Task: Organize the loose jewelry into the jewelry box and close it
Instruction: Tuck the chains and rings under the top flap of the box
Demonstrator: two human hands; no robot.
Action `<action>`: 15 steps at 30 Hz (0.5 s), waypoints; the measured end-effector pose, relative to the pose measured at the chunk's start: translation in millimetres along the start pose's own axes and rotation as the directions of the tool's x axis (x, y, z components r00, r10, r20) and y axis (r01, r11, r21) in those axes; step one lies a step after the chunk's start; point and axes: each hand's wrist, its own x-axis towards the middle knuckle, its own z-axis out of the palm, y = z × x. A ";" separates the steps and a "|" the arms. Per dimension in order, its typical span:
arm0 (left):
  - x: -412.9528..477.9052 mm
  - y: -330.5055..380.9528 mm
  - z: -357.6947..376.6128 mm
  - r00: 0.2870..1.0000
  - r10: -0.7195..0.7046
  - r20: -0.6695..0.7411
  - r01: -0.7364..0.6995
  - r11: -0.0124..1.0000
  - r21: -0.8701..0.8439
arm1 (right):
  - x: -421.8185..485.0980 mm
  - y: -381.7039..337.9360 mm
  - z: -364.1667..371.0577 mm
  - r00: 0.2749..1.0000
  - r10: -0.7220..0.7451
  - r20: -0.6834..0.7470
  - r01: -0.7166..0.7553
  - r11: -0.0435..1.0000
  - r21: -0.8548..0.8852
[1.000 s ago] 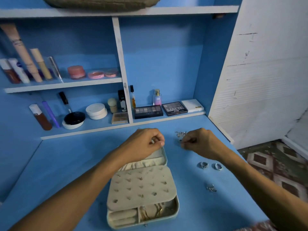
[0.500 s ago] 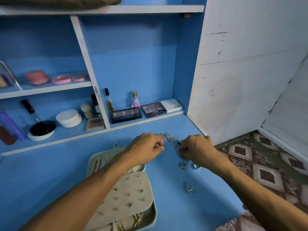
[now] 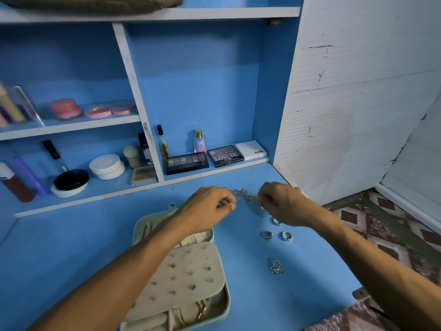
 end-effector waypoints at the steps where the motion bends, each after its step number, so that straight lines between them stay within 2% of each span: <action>1: 0.5 -0.5 -1.3 1.000 -0.007 -0.007 0.007 1.000 -0.030 | 2.2 -1.9 -6.4 1.000 0.000 -0.015 0.001 0.996 0.093; 4: 4.8 1.3 -5.1 0.998 -0.037 -0.041 0.030 0.987 -0.158 | 8.9 -7.0 -23.9 0.998 -0.019 -0.054 0.036 0.939 0.341; 6: 8.6 6.1 -8.2 0.996 -0.064 -0.055 0.049 0.970 -0.240 | 12.6 -11.3 -32.5 0.997 -0.035 -0.062 0.059 0.902 0.427; 12: 10.9 27.2 -16.7 0.997 -0.076 -0.021 0.054 0.859 -0.510 | 21.3 -27.8 -53.4 0.988 -0.107 -0.115 0.152 0.836 0.528; 15: 10.7 34.4 -20.9 0.998 -0.063 -0.025 0.037 0.816 -0.577 | 25.5 -36.4 -63.1 0.984 -0.121 -0.133 0.175 0.818 0.548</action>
